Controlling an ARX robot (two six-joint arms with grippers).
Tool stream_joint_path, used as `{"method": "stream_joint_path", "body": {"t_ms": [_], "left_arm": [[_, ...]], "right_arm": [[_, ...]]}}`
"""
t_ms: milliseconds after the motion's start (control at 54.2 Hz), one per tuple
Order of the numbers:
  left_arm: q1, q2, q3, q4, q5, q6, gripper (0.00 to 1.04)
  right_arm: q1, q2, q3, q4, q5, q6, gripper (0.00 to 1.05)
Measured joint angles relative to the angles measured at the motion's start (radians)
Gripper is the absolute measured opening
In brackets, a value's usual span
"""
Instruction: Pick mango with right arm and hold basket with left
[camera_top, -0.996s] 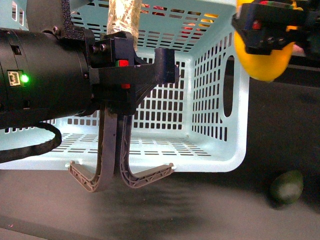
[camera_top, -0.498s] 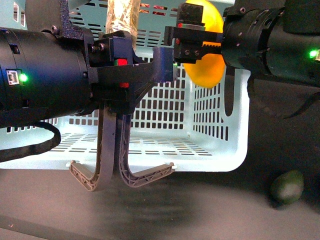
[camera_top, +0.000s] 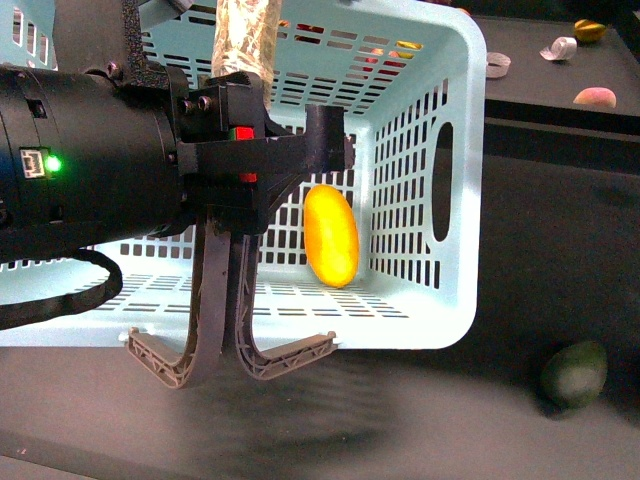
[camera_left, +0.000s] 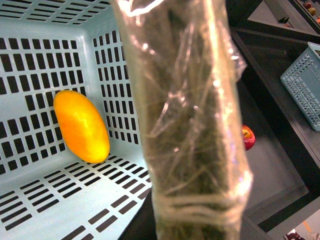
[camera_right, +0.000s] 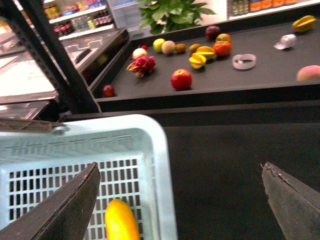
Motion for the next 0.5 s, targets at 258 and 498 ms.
{"method": "stream_joint_path", "body": {"t_ms": [258, 498], "left_arm": [[0.000, 0.000, 0.000, 0.000, 0.006, 0.000, 0.07], [0.000, 0.000, 0.000, 0.000, 0.008, 0.000, 0.07]], "right_arm": [[-0.066, -0.495, -0.212, -0.293, 0.144, 0.052, 0.97], [0.008, -0.851, -0.315, -0.603, 0.322, 0.146, 0.97]]}}
